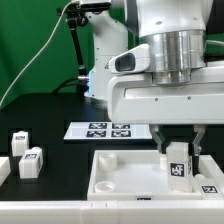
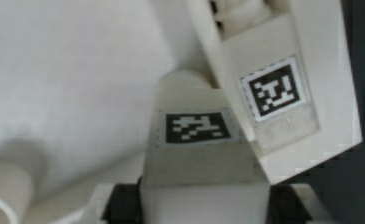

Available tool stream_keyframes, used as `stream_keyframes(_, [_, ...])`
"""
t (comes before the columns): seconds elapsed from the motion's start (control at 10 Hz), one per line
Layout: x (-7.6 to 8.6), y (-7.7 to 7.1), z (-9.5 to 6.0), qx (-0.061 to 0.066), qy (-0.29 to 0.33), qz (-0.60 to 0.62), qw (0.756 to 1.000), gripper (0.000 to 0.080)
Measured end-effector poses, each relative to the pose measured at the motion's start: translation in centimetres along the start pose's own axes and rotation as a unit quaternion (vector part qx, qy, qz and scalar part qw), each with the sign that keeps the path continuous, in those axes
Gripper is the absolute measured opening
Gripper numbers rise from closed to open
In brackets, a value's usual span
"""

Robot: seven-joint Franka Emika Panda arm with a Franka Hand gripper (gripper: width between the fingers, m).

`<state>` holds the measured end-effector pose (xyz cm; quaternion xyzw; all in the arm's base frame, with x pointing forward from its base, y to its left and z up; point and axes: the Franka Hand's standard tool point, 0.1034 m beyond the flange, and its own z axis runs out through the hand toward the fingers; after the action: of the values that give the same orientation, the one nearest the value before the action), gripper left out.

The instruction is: Assemble one leg

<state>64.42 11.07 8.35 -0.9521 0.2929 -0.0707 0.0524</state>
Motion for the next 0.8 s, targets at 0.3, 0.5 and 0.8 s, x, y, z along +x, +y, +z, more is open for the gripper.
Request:
stream_keyframes(0.3, [0.00, -0.03, 0.02, -0.011, 0.001, 0.118, 0.993, 0.0284])
stream_keyframes(0.5, [0.08, 0.07, 0.01, -0.008, -0.002, 0.155, 0.988, 0.0284])
stream_keyframes(0.8, [0.19, 0.12, 0.00, -0.007, -0.001, 0.085, 0.996, 0.0502])
